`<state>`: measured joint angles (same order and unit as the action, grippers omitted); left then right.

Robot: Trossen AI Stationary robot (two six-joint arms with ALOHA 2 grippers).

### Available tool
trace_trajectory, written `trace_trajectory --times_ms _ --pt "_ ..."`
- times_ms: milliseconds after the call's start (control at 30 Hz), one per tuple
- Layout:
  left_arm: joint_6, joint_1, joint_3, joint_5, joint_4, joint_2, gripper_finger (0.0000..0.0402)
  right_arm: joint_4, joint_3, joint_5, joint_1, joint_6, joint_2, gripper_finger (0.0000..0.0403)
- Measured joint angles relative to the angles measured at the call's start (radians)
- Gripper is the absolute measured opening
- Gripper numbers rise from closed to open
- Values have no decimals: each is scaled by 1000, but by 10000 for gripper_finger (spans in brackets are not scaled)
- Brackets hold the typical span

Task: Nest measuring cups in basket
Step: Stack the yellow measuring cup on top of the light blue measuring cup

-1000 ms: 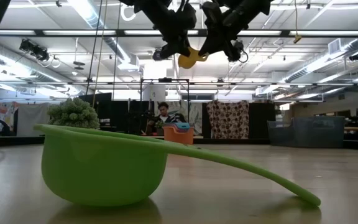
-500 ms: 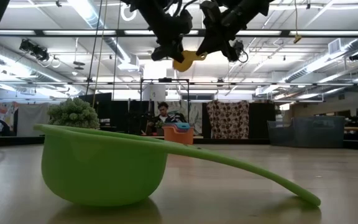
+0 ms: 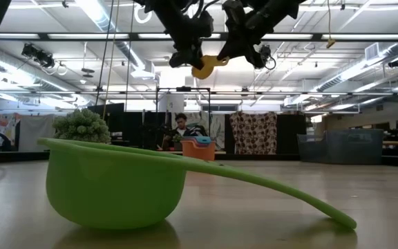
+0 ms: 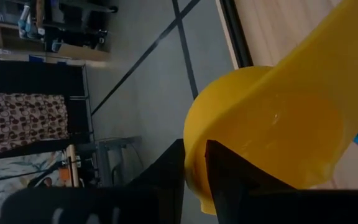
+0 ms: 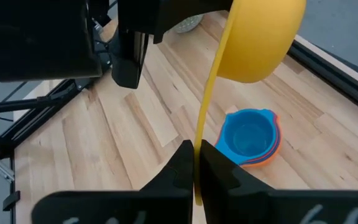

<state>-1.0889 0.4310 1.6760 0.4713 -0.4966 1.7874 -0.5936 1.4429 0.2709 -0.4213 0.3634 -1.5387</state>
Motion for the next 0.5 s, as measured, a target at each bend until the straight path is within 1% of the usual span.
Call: trace_trajectory --times_ms 233,500 --pt "7 -9 -1 0 9 0 67 -5 0 9 0 0 1 12" --pt "-22 -9 -1 -1 13 2 67 -5 0 17 0 0 1 12"
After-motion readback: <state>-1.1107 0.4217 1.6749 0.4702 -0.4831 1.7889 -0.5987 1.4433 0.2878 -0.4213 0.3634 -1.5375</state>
